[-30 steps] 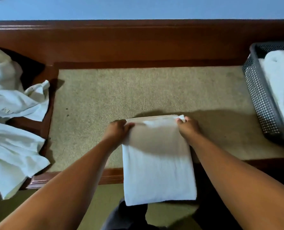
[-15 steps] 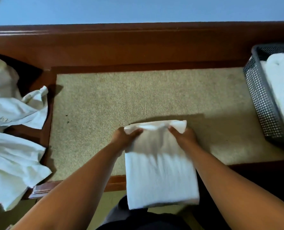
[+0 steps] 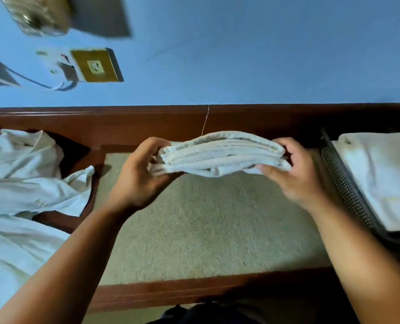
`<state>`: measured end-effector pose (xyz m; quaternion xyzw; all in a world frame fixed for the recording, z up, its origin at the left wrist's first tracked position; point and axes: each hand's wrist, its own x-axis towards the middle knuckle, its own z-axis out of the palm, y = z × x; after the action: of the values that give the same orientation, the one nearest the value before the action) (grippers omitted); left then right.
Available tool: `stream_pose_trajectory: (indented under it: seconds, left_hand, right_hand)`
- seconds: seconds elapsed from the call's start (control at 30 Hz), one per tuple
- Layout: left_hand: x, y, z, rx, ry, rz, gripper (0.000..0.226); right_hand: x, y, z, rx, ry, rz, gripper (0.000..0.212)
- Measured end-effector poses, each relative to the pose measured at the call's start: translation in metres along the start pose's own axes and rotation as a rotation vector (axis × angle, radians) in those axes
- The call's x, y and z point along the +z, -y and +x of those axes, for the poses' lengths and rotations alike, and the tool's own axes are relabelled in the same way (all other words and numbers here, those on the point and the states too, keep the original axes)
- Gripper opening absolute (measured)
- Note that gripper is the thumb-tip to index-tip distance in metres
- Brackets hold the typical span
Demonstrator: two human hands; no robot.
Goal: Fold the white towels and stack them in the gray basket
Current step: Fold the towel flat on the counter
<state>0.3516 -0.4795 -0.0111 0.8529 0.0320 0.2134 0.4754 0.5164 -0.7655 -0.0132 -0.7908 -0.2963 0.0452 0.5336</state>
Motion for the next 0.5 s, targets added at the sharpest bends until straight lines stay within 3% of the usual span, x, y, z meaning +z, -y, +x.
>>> stream_pose_trajectory:
  seconds: [0.1,0.17,0.23,0.3,0.37,0.5]
  left_hand:
    - [0.007,0.015,-0.032,0.151,-0.026,0.229,0.030]
    - [0.024,0.049,-0.064,0.123,0.039,0.359,0.032]
    - [0.048,0.088,-0.104,-0.058,0.205,0.542,0.040]
    - [0.069,0.117,-0.148,-0.320,0.450,0.668,0.042]
    - [0.080,0.131,-0.180,-0.538,0.559,0.629,0.033]
    - [0.087,0.136,-0.191,-0.845,0.229,0.285,0.016]
  right_hand:
    - [0.017,-0.026,-0.034,-0.184,-0.025,-0.279,0.049]
    - [0.040,-0.055,-0.064,-0.178,0.006,-0.410,0.057]
    - [0.063,-0.087,-0.097,-0.053,0.143,-0.526,0.052]
    - [0.083,-0.117,-0.129,0.155,0.431,-0.647,0.045]
    - [0.097,-0.137,-0.154,0.384,0.607,-0.600,0.039]
    - [0.114,-0.146,-0.164,0.709,0.309,-0.309,0.023]
